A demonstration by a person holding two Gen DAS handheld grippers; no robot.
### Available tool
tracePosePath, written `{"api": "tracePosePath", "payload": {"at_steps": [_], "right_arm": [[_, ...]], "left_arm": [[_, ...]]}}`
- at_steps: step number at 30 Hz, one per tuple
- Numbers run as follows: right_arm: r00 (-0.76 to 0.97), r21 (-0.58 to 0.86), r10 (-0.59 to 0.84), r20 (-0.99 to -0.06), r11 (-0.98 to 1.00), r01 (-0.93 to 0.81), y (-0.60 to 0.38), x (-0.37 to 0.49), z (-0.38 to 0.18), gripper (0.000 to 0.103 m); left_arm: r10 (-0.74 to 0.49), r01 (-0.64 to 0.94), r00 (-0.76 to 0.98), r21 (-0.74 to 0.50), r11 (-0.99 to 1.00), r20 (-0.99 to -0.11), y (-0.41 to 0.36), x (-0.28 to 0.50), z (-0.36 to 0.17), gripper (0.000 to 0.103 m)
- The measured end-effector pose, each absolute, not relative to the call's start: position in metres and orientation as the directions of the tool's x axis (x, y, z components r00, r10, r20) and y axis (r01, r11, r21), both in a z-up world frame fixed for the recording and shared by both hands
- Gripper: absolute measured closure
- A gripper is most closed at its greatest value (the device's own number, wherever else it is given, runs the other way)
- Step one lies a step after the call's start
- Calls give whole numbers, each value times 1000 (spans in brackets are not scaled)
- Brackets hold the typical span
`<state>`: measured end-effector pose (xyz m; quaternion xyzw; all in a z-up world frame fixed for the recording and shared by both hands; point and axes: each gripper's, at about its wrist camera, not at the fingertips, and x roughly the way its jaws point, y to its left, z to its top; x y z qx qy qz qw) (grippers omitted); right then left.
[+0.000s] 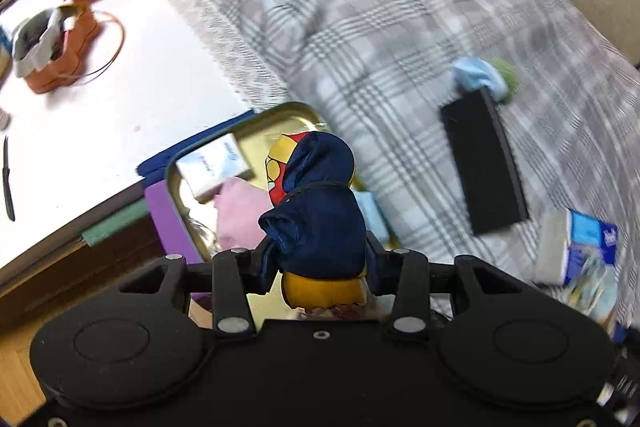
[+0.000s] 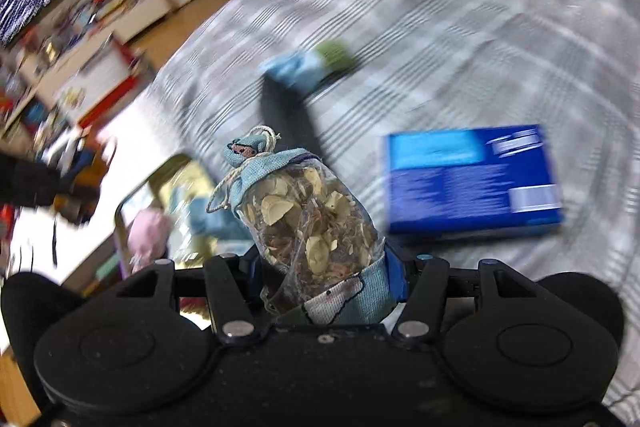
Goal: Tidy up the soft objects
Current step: 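Carry the sachet and plush to the gold tray and release both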
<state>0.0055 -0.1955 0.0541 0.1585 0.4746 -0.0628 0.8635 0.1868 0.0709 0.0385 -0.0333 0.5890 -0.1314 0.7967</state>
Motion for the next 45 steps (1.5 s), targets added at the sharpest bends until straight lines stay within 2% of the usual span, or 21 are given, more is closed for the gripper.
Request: {"api": "tracePosePath", "payload": {"at_steps": [10, 12, 14, 17, 30, 45], "right_arm": [[425, 219, 131, -896, 962, 165, -130, 48, 20, 46], [412, 216, 136, -901, 964, 155, -122, 54, 16, 46], [399, 217, 141, -906, 965, 150, -116, 60, 12, 46], [377, 214, 146, -915, 966, 145, -110, 71, 4, 46], [288, 235, 197, -937, 966, 105, -84, 113, -29, 46], [389, 228, 202, -899, 974, 21, -54, 127, -12, 46]], "left_arm": [[-263, 124, 209, -241, 963, -942, 69, 236, 2, 60], [-245, 128, 199, -223, 966, -949, 64, 243, -6, 56], [-233, 134, 203, -209, 969, -951, 62, 248, -10, 46], [-248, 144, 220, -220, 965, -943, 62, 252, -11, 39], [-219, 83, 273, -204, 975, -937, 77, 255, -13, 39], [-139, 36, 339, -135, 990, -930, 80, 253, -7, 38]]}}
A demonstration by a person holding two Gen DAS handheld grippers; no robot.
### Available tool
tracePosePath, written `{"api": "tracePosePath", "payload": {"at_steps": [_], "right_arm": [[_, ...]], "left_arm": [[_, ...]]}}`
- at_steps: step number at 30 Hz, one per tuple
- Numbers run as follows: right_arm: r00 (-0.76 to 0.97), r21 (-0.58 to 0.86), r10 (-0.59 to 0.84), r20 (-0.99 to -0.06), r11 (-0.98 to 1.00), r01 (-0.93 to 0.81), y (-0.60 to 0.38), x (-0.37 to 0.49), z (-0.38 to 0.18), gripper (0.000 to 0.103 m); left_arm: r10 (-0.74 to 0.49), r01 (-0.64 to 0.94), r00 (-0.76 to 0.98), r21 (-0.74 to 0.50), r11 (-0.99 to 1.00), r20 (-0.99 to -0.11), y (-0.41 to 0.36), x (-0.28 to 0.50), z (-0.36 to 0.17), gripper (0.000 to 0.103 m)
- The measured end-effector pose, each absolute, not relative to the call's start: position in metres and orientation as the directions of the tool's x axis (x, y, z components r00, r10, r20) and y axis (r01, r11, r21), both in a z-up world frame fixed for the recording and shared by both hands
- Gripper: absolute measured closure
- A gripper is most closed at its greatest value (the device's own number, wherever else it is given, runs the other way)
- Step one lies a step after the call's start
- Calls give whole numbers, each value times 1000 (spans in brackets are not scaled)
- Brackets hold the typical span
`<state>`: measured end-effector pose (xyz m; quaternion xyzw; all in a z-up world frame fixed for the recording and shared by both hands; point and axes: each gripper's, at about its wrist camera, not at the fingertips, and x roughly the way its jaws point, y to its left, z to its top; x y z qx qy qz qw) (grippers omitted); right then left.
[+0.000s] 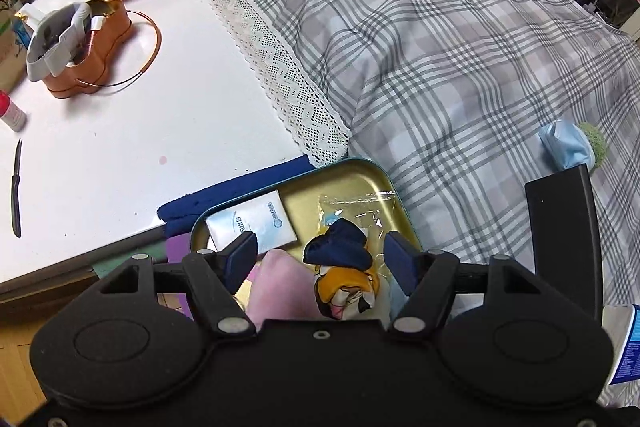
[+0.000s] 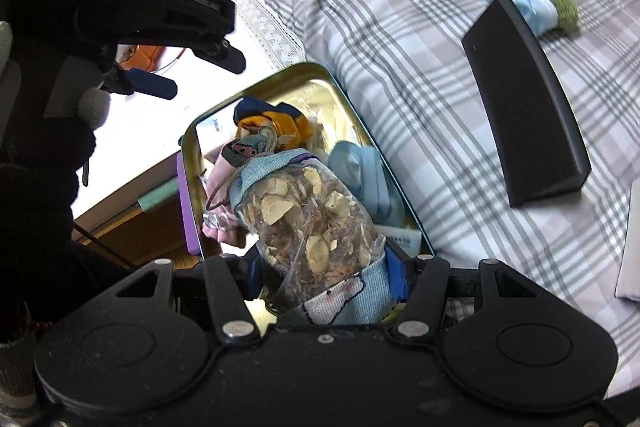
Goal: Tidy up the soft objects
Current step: 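Carry the sachet and plush to the gold tray and release both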
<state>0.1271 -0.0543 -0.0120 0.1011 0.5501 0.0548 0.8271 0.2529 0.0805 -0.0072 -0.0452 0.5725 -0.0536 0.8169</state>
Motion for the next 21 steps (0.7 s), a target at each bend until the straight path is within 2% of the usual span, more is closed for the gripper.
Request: {"api": "tracePosePath", "payload": {"at_steps": [4, 6, 21], "right_arm": [[399, 229, 209, -893, 973, 4, -49, 133, -20, 41], [389, 223, 200, -899, 975, 14, -48, 138, -27, 32], [361, 173, 135, -923, 982, 75, -66, 117, -30, 32]], "left_arm": [[-143, 40, 335, -137, 990, -931, 80, 253, -8, 38], [-141, 45, 332, -133, 990, -933, 79, 252, -9, 37], [-113, 109, 320, -82, 991, -941, 62, 244, -16, 34]]}}
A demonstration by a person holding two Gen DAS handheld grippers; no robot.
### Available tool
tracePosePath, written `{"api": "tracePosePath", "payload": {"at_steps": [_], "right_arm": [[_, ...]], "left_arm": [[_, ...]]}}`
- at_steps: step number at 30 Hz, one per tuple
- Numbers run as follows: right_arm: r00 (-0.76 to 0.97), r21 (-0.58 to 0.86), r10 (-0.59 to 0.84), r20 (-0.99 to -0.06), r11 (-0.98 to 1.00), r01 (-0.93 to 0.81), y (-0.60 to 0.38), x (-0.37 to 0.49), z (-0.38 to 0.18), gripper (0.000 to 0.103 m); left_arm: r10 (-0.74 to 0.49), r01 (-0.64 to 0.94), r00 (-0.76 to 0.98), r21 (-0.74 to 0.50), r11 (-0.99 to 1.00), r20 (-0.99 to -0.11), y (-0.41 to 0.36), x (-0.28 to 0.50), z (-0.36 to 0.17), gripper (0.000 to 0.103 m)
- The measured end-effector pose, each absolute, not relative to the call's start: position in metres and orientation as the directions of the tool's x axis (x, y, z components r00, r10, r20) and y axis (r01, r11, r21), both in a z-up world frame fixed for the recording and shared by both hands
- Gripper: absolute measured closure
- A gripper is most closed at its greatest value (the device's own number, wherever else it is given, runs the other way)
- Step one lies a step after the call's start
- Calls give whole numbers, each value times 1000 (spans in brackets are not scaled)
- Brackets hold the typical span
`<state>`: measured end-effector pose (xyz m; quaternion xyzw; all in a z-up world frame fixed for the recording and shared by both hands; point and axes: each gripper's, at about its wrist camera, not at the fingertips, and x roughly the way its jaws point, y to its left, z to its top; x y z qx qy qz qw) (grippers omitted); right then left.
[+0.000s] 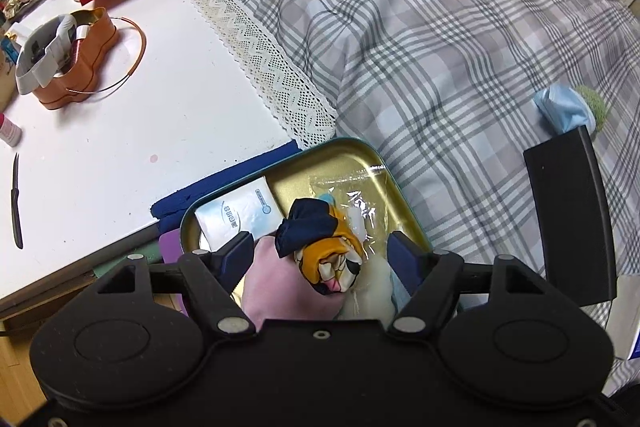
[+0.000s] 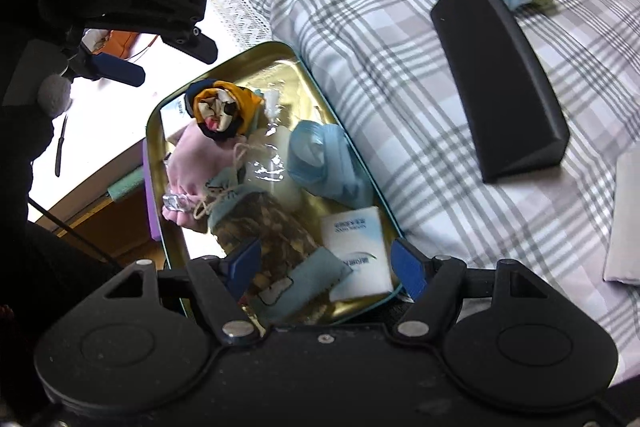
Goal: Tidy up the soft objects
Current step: 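Carry the sachet and plush to the gold tray and release both, then move the right tool to the green-ball sock toy while the left tool withdraws from the tray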
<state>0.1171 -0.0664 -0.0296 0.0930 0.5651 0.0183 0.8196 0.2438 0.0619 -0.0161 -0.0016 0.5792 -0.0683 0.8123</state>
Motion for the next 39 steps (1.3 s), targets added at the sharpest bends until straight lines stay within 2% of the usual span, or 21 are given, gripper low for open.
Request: {"api": "tracePosePath", "payload": {"at_steps": [7, 19, 32, 39], "right_arm": [[344, 154, 113, -932, 984, 94, -74, 105, -31, 32], [334, 126, 83, -939, 986, 110, -92, 87, -22, 32], [417, 105, 30, -908, 982, 158, -135, 80, 25, 30], [483, 79, -68, -873, 957, 278, -185, 90, 51, 28]], "left_arm": [[-83, 134, 321, -42, 990, -943, 52, 234, -21, 34], [-103, 225, 266, -42, 974, -958, 28, 216, -34, 34], [-111, 280, 235, -42, 959, -966, 12, 208, -40, 34], [-123, 320, 218, -48, 946, -968, 1, 205, -42, 33]]}}
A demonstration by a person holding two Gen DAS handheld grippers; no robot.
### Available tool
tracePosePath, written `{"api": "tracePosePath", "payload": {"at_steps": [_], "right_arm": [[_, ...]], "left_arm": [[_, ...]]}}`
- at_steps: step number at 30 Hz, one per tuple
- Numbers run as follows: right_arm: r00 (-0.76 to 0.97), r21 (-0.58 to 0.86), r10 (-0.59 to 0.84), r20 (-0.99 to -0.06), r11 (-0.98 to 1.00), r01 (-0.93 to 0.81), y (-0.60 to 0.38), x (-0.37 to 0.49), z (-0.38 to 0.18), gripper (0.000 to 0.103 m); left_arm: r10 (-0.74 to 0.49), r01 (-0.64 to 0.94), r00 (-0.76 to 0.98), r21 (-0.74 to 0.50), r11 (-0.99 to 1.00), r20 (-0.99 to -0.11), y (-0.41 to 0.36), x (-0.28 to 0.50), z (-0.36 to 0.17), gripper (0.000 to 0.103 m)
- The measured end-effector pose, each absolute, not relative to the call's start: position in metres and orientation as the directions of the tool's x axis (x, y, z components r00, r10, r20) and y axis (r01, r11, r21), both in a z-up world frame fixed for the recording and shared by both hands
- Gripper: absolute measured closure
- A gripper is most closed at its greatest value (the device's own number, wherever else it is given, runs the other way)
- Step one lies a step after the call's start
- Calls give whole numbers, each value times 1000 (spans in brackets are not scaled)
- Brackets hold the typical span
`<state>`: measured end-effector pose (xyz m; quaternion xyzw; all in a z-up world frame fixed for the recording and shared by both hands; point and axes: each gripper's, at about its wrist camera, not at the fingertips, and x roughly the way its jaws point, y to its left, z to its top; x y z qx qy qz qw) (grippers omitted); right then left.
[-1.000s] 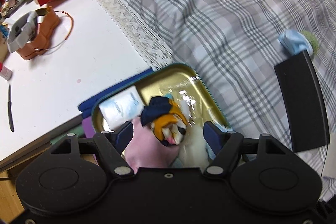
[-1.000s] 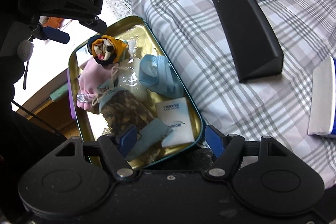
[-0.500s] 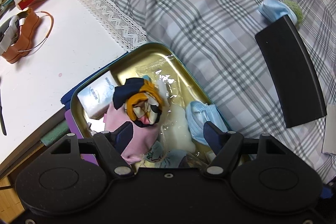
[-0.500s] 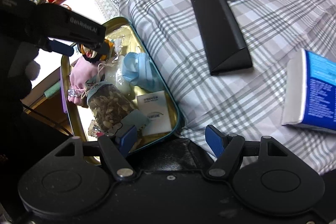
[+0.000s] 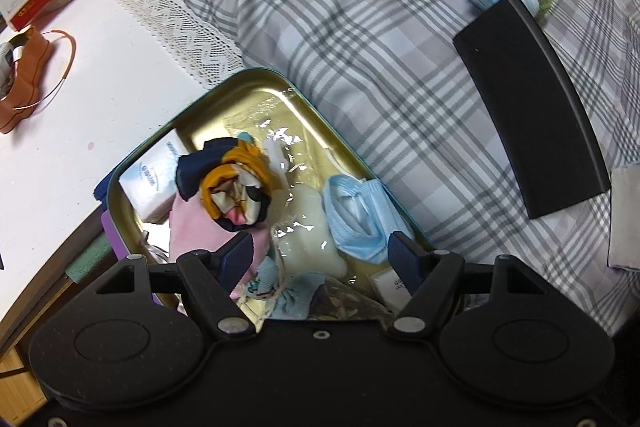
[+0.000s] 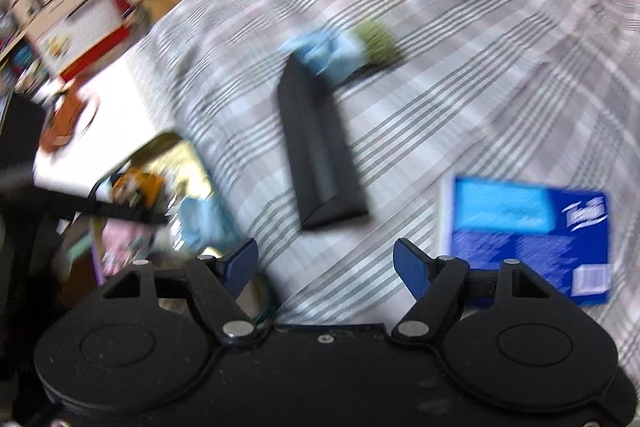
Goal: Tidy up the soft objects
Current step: 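Move the right tool to the green-ball sock toy while the left tool withdraws from the tray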
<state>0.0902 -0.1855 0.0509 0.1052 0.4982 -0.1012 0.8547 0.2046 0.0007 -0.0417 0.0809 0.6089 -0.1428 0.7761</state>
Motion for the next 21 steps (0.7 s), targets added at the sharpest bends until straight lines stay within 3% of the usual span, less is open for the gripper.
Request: {"api": "tracePosePath", "payload": {"at_steps": [10, 21], "right_arm": [[505, 69, -220, -835, 869, 491, -268, 142, 52, 25], [494, 149, -179, -851, 819, 554, -296, 248, 22, 18]], "left_arm": [[-135, 348, 193, -61, 936, -972, -10, 205, -45, 33], [-148, 396, 171, -70, 915, -974, -23, 203, -49, 33]]}}
